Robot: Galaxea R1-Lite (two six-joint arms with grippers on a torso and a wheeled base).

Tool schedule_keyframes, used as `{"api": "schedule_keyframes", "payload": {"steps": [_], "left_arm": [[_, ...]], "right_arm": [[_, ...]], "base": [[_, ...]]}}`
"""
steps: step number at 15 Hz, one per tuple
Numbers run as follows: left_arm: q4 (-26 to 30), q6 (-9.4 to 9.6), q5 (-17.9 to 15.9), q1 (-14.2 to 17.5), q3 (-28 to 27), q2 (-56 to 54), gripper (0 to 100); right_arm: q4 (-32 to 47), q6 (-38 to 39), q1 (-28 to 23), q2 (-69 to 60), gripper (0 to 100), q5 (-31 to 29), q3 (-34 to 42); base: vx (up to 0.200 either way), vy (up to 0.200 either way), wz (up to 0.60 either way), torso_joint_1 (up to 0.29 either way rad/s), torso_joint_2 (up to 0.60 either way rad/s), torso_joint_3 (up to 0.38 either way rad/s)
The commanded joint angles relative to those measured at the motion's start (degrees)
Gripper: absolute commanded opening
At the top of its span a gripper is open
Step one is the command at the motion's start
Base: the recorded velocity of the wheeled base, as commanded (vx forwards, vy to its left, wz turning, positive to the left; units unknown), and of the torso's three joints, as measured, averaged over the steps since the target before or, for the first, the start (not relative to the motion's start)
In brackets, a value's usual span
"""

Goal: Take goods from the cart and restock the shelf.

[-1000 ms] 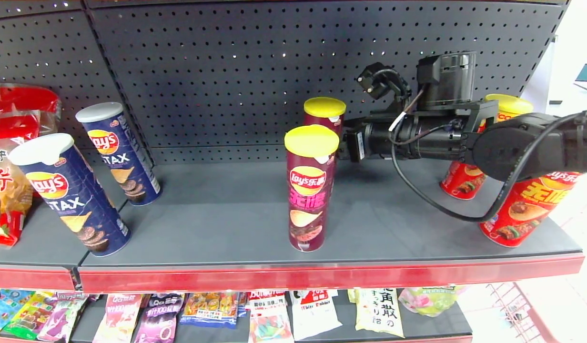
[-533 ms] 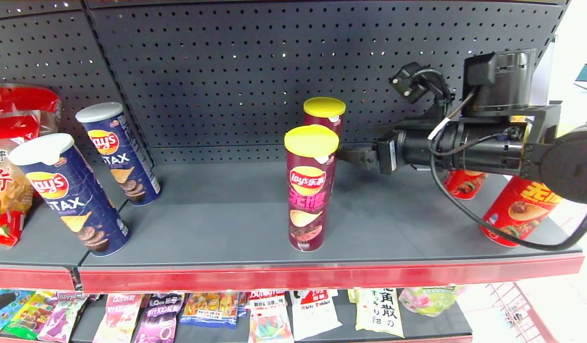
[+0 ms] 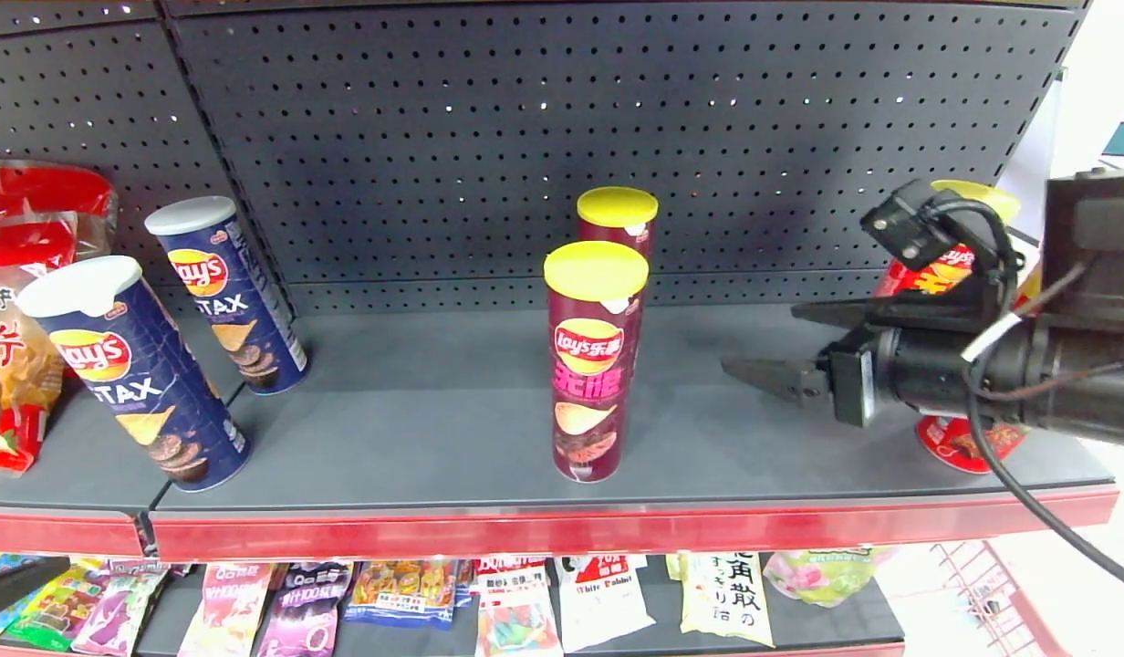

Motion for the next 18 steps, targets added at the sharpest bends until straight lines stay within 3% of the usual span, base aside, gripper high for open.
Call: {"api": "schedule_keyframes", "payload": {"steps": [1,2,3,6,9,10,11,13,16,18], "left_arm": [[-2.23,0.00,-0.49,-0.01,-0.04,4.45,100],[-2.23,0.00,-0.49,-0.01,-0.04,4.45,100],[-12.95,-0.71,-0.93,-0.01,0.23,15.43,100],[-22.27,-2.64,-1.02,0.08,-1.62,26.86,100],[-23.67,-2.99,-1.11,0.08,-4.52,34.94,100],[-24.29,-4.31,-1.11,-0.01,-6.45,38.20,100],[-27.01,-5.80,-1.11,-0.01,-8.04,41.80,100],[-30.00,-5.72,-1.72,-0.01,-9.71,46.90,100],[-31.41,-6.07,-1.11,0.43,-12.52,53.49,100],[-36.33,-6.16,-1.46,0.78,-15.15,57.71,100]], "right_arm": [[0.09,1.65,1.97,-11.72,100,-1.56,8.27],[0.09,1.65,1.97,-11.72,100,-1.56,8.27],[0.44,2.18,2.67,-25.69,100,-3.67,18.99],[7.56,2.18,1.97,-39.40,100,-5.52,23.29],[21.45,3.24,-1.19,-51.62,100,-6.40,22.50],[22.86,3.41,-3.74,-54.17,100,-6.75,22.50],[23.47,3.76,-6.64,-56.10,100,-6.75,22.59],[24.09,4.99,-10.33,-58.13,100,-6.66,22.50],[24.17,5.35,-10.60,-58.57,100,-6.75,22.24],[24.17,5.35,-10.60,-58.74,100,-6.84,22.24]], "base": [[0.000,0.000,0.00,0.000,0.00,0.000],[0.000,0.000,0.00,0.000,0.00,0.000],[0.000,0.000,0.00,0.000,0.00,0.000],[0.000,0.000,0.00,0.000,0.00,0.000],[0.000,0.000,0.00,0.000,0.00,0.000],[0.000,0.000,0.00,0.000,0.00,0.000],[0.000,0.000,0.00,0.000,0.00,0.000],[0.000,0.000,0.00,0.000,0.00,0.000],[0.000,0.000,0.00,0.000,0.00,0.000],[0.000,0.000,0.00,0.000,0.00,0.000]]}}
